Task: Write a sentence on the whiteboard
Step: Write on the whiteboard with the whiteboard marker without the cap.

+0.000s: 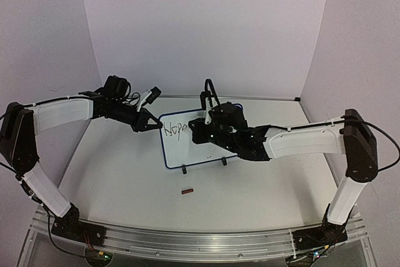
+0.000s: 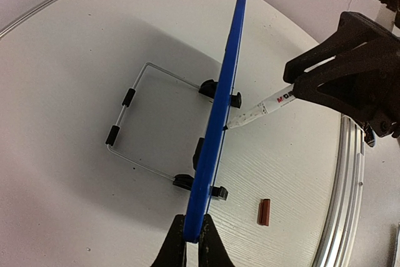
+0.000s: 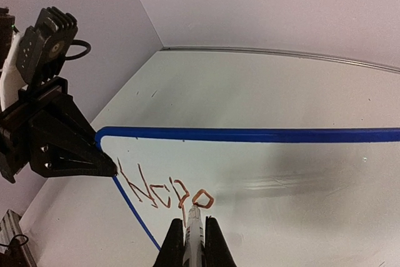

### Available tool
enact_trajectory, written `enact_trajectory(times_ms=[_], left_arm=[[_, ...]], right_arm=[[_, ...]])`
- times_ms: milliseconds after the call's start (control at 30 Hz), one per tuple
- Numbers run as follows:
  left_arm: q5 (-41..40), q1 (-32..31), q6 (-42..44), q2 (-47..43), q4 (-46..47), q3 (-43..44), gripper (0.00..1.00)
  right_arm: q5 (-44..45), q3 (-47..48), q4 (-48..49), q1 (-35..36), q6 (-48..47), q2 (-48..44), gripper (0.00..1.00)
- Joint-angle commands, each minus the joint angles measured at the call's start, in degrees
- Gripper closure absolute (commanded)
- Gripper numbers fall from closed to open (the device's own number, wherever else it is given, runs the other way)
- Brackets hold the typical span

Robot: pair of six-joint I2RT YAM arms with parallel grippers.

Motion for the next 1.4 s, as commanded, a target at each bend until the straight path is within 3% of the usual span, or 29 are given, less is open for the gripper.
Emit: enact_trajectory(times_ms=[0,933,1367], left_arm=[[-3.7,-0.2,1.9,0.3,0.0,-0.2,1.0],[-3.9,-0.2,1.9,0.2,0.0,-0.3,1.0],[-4.2,-0.2,1.8,0.1,0.3,-0.4,1.0]], right_arm=[[0.3,-0.4,0.1,-0.2,0.7,0.9,1.0],[4.8,-2.5,-1.2,-0.2,-0.8,-2.0,1.0],[6.5,-8.0,-1.3,-0.4,-1.7,-12.8,1.0]])
